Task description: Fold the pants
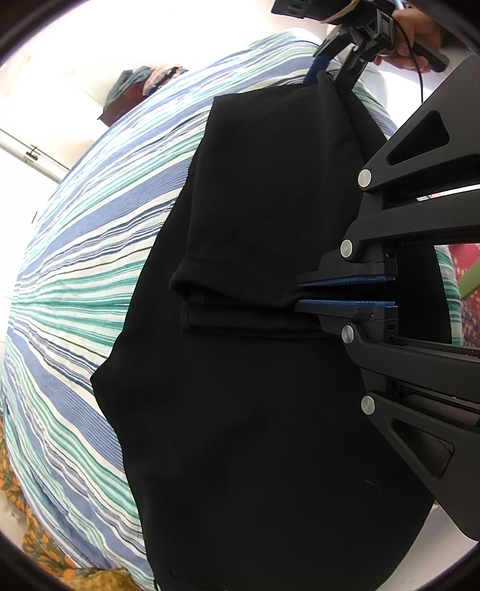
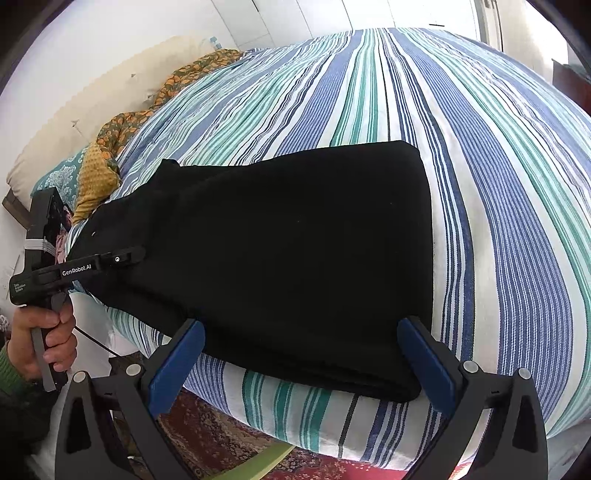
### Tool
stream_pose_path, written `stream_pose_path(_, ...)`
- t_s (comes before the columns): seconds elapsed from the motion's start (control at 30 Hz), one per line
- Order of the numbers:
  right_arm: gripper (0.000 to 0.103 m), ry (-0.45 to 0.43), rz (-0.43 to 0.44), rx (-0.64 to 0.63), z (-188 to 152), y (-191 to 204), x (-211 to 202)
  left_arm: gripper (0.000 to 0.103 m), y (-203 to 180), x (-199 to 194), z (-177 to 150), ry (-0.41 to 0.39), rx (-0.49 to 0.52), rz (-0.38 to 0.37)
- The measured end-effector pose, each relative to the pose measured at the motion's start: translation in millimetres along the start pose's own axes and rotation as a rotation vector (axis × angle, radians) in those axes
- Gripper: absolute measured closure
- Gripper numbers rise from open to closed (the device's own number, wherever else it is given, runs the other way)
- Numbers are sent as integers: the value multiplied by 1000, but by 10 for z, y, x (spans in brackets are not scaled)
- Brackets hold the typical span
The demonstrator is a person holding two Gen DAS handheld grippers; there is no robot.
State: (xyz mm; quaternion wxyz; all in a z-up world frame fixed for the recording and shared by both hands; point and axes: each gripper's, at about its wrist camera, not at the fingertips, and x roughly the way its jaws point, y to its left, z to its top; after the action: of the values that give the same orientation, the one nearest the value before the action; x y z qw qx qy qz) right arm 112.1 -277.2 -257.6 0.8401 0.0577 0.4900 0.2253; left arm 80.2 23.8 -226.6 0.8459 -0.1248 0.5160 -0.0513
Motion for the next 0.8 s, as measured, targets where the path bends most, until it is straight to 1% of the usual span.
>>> stream_pose_path(0.4,0,-4,-18,-14,-17,47,14,95,-4,2,-1,1,-1,0)
stream_pose_path(0.47,0,-4,-18,-15,-16,46,14,94,23,-9,0,0,-12,-12)
stream_pose_path(0.53,0,-4,-19,-16,-17,47,15,94,84,-35,6,-5,-42,-45)
stream_pose_path(0.57,0,-4,-20,-17,-15,52,17,89,123,-62,8,-8,-71,-72)
stream_pose_path(0.6,0,-4,-23,-19,-10,66,23,81,148,-93,8,-9,-99,-103)
stream_pose_path(0.63,0,-4,-25,-21,-10,67,24,76,164,-130,8,-10,-116,-129)
stream_pose_path(0.67,0,-5,-27,-22,-10,75,33,64,163,-178,5,-17,-120,-141)
stream_pose_path(0.7,0,-5,-29,-25,-9,77,35,46,134,-257,-6,-36,-106,-127)
stream_pose_path(0.73,0,-5,-32,-27,-8,77,39,35,108,-318,-18,-53,-88,-95)
stream_pose_path(0.77,0,-5,-34,-28,-5,78,43,21,80,-396,-33,-76,-67,-54)
stream_pose_path(0.8,0,-6,-36,-28,-7,74,41,18,68,-476,-49,-97,-51,-30)
